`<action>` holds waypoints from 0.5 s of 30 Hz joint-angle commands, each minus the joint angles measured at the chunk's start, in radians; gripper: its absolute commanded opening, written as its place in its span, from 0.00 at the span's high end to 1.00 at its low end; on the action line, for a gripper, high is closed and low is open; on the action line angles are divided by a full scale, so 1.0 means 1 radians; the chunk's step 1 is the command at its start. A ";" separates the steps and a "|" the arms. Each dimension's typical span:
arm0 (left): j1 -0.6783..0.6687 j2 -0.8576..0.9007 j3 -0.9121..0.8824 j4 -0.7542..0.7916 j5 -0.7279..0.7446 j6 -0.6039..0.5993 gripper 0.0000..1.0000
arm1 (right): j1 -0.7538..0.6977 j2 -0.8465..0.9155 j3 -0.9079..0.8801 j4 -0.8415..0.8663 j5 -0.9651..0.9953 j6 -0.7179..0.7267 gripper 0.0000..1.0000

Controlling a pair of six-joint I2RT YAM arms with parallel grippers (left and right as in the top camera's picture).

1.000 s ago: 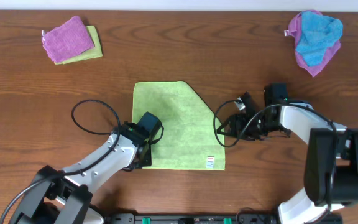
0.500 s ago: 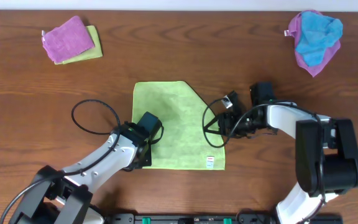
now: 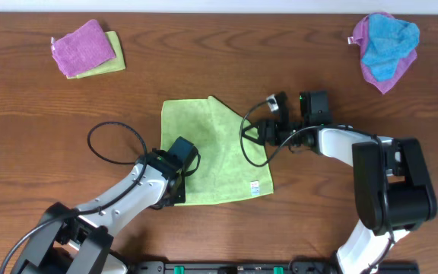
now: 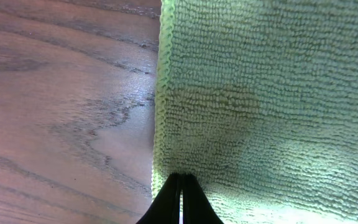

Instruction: Fold the cloth

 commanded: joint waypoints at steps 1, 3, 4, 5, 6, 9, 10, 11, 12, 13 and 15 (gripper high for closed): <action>0.005 0.012 0.004 0.005 0.000 0.005 0.94 | 0.021 0.014 -0.003 0.095 0.003 0.114 0.23; 0.005 0.012 0.004 0.009 0.000 0.005 0.94 | 0.027 0.014 -0.003 0.182 0.002 0.179 0.22; 0.005 0.012 0.004 0.012 0.000 0.006 0.94 | 0.031 0.014 -0.003 0.228 -0.006 0.213 0.22; 0.005 0.012 0.004 0.015 0.000 0.006 0.94 | 0.032 0.014 -0.003 0.263 -0.018 0.237 0.22; 0.005 0.012 0.004 0.018 0.000 0.008 0.94 | 0.033 0.014 -0.003 0.295 -0.027 0.256 0.22; 0.008 0.012 0.004 0.019 0.000 0.009 0.94 | 0.032 0.014 -0.003 0.375 -0.050 0.299 0.22; 0.009 0.012 0.004 0.019 0.000 0.013 0.94 | 0.031 0.014 -0.002 0.399 -0.051 0.315 0.22; 0.009 0.012 0.004 0.019 0.000 0.021 0.94 | 0.030 0.014 -0.002 0.416 -0.061 0.318 0.24; 0.009 0.012 0.004 0.019 -0.001 0.025 0.94 | 0.028 0.014 -0.002 0.425 -0.075 0.317 0.26; 0.009 0.012 0.004 0.019 -0.001 0.028 0.94 | 0.025 0.014 -0.001 0.423 -0.087 0.317 0.29; 0.009 0.012 0.004 0.018 0.000 0.031 0.94 | 0.014 0.014 -0.001 0.415 -0.129 0.317 0.31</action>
